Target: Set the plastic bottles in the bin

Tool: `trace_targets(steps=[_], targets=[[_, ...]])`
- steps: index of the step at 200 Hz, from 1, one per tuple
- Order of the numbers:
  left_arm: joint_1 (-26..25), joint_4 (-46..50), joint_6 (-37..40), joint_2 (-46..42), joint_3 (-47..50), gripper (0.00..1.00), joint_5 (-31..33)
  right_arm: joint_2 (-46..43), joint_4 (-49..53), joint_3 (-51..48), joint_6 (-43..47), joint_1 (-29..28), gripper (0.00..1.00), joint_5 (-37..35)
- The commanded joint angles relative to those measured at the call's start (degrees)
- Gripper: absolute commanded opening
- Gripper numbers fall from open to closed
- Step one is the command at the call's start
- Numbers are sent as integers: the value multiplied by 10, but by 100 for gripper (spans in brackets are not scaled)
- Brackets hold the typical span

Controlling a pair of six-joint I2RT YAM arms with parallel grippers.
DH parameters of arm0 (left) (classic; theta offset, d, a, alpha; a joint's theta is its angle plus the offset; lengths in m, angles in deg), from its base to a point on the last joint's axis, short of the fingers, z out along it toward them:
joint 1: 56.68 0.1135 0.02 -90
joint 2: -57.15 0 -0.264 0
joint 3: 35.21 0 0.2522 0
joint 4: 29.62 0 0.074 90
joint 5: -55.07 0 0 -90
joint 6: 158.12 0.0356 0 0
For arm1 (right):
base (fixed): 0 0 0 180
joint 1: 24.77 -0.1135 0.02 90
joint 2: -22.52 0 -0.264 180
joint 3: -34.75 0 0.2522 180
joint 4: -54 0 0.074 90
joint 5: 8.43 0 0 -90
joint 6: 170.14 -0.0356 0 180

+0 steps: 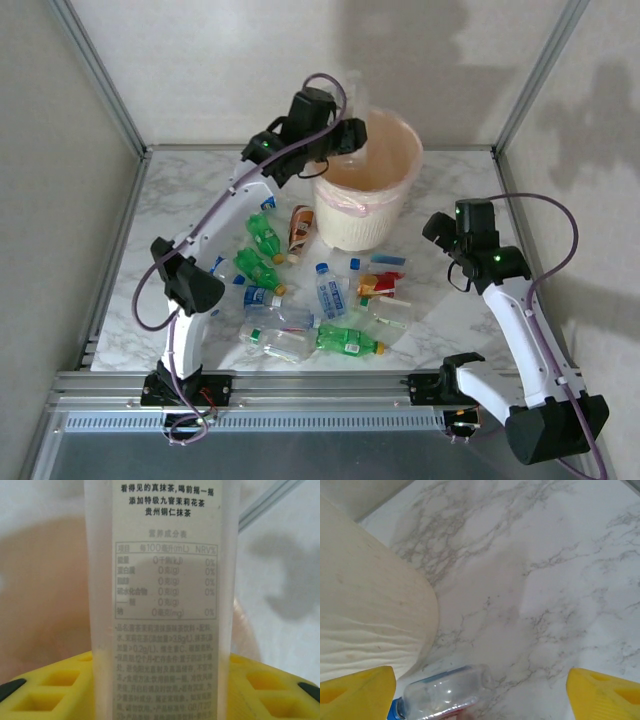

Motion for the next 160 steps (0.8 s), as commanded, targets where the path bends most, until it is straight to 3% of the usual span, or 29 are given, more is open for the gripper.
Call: trace_targets(steps=[1,31,59,87,139,160], targets=[[-16,11,4,-13,-15,48,-2,-5,9,-12,-12,-3,89,8],[-22,5,10,-24,14,50,10,3,1,-7,-14,-3,89,11],[-28,0,14,-35,38,65,24,7,0,-2,-14,-3,89,8],[-30,-2,18,-44,47,72,40,7,-4,-1,-16,-3,89,14],[-31,-16,29,-80,53,77,46,15,-1,-3,-17,-6,89,28],[-31,-17,42,-121,66,78,83,14,9,1,-17,-13,89,33]])
